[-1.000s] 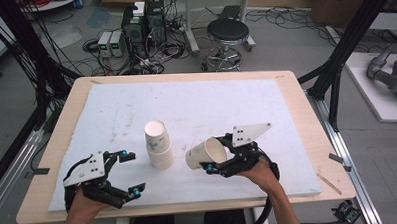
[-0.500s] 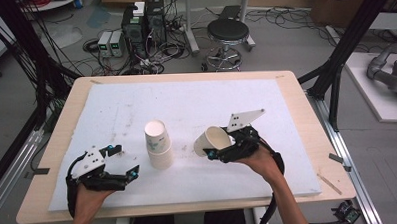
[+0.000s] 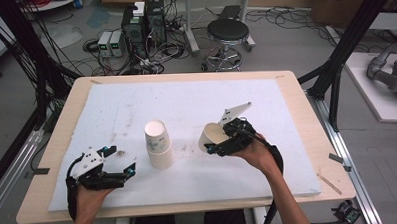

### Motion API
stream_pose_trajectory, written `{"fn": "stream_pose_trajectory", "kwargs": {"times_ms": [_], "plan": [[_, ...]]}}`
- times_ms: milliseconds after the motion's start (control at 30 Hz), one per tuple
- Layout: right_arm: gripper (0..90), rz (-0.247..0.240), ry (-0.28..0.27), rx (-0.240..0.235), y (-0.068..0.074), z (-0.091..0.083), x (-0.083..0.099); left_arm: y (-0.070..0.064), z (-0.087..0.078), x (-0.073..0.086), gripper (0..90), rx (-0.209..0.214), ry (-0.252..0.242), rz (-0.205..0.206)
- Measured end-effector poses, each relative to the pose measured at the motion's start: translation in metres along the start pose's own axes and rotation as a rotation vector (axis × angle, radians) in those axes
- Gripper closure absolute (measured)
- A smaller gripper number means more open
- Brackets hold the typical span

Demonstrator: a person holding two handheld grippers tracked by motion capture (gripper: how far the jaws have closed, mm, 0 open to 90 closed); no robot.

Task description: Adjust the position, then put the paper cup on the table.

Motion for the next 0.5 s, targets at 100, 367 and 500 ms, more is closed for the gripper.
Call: {"fn": "stream_pose_trajectory", "kwargs": {"times_ms": [100,367,500], "plan": [[36.3,0.004,0.007,0.001,-0.0002,0.0013,0.0001,0.0009,0.0016,0.0037,6.8,0.007,0.001,-0.016],[36.3,0.015,0.005,0.008,-0.0036,0.0012,0.0002,0.0019,0.0008,0.0054,6.8,0.01,-0.008,-0.021],[36.3,0.02,0.017,0.017,-0.0044,0.0021,0.0006,0.0016,0.0003,0.0054,6.8,0.014,-0.014,-0.021]]}}
Point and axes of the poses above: each handheld gripper's, and its own axes: z roughly forward along the jaws, x roughly out of its underside, y roughly to its left, the point moved 5 cm from there along z, roughly forward along the jaws, and after that the axes turned 13 degrees about z, right-handed, at the moved point
